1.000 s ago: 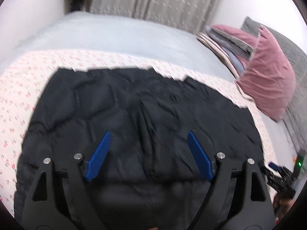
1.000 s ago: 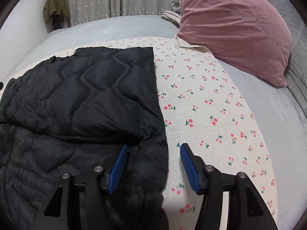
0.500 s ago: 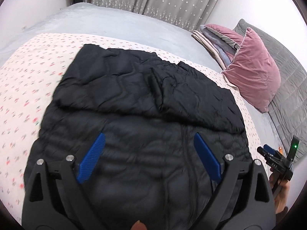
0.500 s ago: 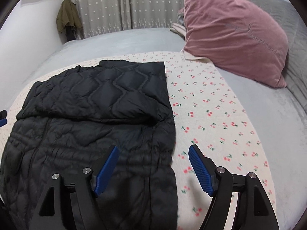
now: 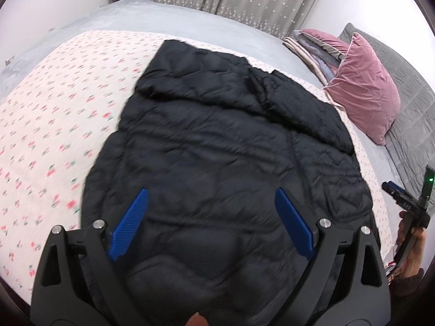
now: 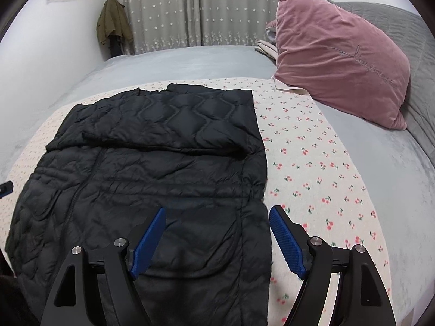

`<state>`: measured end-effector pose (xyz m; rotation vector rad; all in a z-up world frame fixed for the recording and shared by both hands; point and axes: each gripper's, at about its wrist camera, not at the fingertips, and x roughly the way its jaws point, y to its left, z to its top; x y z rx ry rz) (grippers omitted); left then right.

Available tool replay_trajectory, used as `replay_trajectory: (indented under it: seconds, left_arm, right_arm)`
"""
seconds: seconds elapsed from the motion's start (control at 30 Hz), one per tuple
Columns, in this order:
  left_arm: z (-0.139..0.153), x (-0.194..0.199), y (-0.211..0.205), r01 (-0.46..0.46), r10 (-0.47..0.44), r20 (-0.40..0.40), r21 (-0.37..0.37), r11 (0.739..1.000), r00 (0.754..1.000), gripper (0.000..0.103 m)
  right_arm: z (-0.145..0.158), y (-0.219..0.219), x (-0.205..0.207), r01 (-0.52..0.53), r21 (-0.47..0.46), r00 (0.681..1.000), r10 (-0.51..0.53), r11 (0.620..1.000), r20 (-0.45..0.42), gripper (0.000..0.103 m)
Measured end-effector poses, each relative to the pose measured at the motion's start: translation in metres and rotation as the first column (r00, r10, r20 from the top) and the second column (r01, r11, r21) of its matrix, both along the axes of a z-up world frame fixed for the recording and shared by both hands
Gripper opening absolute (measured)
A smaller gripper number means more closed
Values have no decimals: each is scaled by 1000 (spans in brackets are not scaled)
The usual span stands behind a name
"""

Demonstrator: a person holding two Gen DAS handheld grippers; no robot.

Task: Fold large clothes
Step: 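Move both open grippers to the jacket hem, then close both grippers on the jacket hem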

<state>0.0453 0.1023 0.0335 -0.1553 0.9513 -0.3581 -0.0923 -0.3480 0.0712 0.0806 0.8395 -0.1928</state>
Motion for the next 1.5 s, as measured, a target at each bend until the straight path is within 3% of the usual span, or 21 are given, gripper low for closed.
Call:
replay_trajectory:
  seconds: [0.33, 0.43, 0.63, 0.77, 1.0, 1.17, 1.3, 1.43, 1.5]
  left_arm:
    - [-36, -19, 49, -19, 18, -47, -1, 1000, 999, 94]
    - [-48, -25, 55, 8, -8, -75, -6, 1000, 997, 94]
    - [-60, -43, 65, 90, -90, -71, 4, 996, 993, 94]
    - [-68, -51, 77, 119, -121, -90, -20, 993, 989, 94]
    - [-72, -51, 95, 89, -98, -124, -78, 993, 987, 94]
    - [-64, -54, 106, 13, -15, -86, -24, 1000, 996, 94]
    - [-75, -48, 118, 10, -28, -157, -112, 994, 987, 94]
    - [-78, -47, 121, 39, -81, -178, -227, 973, 981, 94]
    - [-79, -47, 121, 47, -95, -181, -250, 967, 979, 94]
  right_arm:
    - [-23, 16, -36, -48, 32, 998, 49, 998, -27, 80]
    - [-40, 11, -47, -52, 85, 998, 55, 995, -39, 80]
    - [-59, -5, -61, -38, 106, 994, 49, 994, -97, 80]
    - [-68, -22, -69, -2, 192, 992, 27, 981, -126, 80]
    - [-87, -37, -76, 43, 345, 979, 29, 937, -200, 80]
    - [-87, -34, -81, 26, 374, 979, 53, 927, -198, 80]
    - [-88, -32, -85, 6, 401, 978, 77, 916, -192, 80]
    - [-89, -29, -84, -10, 435, 978, 101, 901, -185, 80]
    - [-90, -25, -83, -32, 466, 975, 130, 884, -179, 79]
